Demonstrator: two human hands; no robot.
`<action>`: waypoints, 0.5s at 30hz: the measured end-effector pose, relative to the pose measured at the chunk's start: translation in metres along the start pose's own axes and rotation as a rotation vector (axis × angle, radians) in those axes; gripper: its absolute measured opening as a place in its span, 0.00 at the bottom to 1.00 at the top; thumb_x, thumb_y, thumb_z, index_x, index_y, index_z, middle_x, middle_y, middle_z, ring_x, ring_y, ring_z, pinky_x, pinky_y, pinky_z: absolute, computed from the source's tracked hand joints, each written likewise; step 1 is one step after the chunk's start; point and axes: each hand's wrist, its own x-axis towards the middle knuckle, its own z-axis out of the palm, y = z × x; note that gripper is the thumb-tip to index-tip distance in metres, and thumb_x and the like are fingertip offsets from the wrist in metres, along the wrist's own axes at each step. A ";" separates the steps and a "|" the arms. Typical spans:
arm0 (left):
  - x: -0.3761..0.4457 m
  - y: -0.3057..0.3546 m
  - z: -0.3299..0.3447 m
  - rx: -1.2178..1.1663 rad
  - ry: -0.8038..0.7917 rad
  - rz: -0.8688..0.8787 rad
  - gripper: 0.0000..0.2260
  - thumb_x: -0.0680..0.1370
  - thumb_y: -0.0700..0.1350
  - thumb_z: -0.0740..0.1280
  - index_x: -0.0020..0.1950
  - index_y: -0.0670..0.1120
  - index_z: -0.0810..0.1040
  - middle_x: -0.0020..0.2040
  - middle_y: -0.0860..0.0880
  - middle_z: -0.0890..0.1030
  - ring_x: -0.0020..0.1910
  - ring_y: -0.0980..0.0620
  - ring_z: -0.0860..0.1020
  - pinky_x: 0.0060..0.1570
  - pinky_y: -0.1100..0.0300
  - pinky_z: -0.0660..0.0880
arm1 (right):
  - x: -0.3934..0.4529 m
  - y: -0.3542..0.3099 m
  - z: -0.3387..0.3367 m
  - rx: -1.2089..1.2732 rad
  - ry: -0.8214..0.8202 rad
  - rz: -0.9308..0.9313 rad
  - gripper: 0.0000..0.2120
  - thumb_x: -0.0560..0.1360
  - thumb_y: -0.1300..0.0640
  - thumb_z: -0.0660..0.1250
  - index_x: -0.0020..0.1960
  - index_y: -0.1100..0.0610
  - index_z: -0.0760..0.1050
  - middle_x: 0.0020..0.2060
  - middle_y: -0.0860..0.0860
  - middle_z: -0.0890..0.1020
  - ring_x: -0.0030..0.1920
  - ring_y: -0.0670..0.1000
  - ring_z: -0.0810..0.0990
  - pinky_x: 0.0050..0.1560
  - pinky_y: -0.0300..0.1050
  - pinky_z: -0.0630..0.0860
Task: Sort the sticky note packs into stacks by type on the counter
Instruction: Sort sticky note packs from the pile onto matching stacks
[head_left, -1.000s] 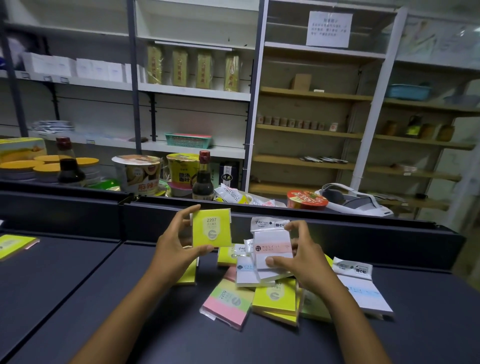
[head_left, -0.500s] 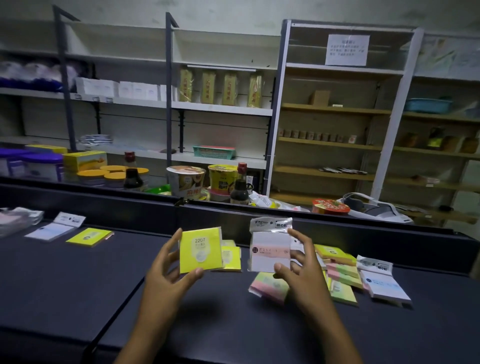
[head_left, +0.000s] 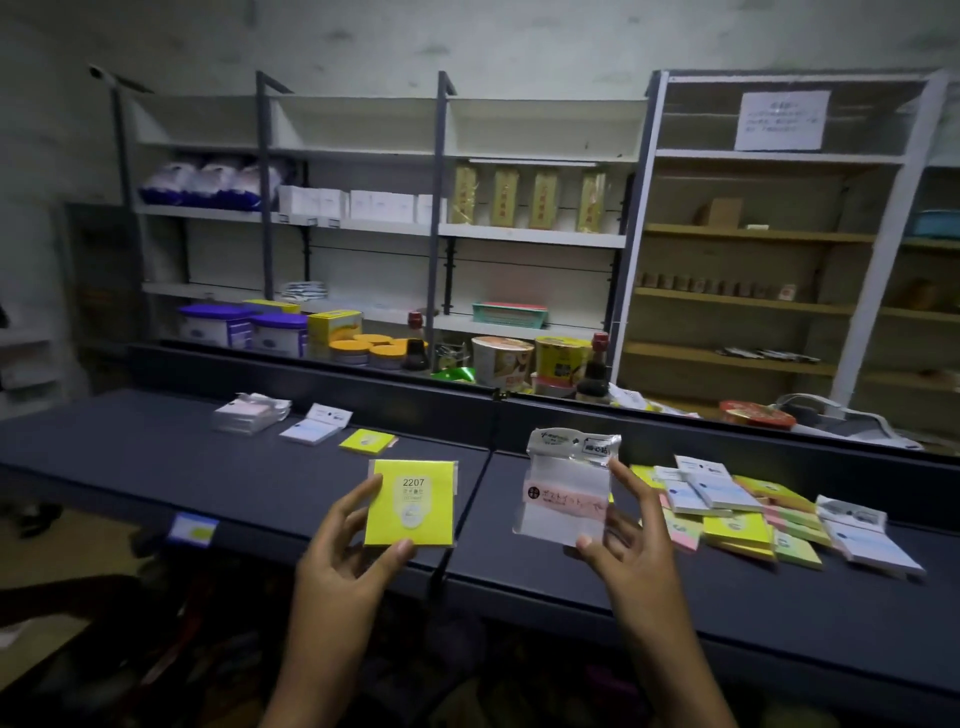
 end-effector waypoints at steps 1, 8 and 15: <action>-0.004 0.004 -0.010 -0.008 0.015 0.000 0.27 0.72 0.31 0.71 0.65 0.56 0.77 0.59 0.51 0.82 0.58 0.52 0.81 0.59 0.51 0.79 | -0.007 -0.004 0.008 0.000 -0.009 -0.002 0.36 0.76 0.75 0.64 0.70 0.38 0.66 0.57 0.44 0.78 0.54 0.38 0.81 0.48 0.41 0.82; -0.026 0.032 -0.068 -0.018 0.062 0.026 0.27 0.73 0.28 0.69 0.66 0.51 0.76 0.58 0.52 0.82 0.54 0.59 0.82 0.50 0.67 0.79 | -0.044 -0.020 0.062 -0.019 -0.062 -0.003 0.36 0.76 0.72 0.66 0.69 0.34 0.66 0.59 0.45 0.78 0.56 0.44 0.81 0.53 0.42 0.81; -0.016 0.035 -0.089 -0.009 0.096 0.053 0.27 0.73 0.28 0.70 0.66 0.53 0.75 0.59 0.50 0.82 0.55 0.58 0.82 0.51 0.67 0.79 | -0.034 -0.027 0.087 -0.005 -0.095 -0.002 0.36 0.76 0.72 0.66 0.69 0.35 0.65 0.55 0.47 0.78 0.52 0.41 0.83 0.51 0.43 0.82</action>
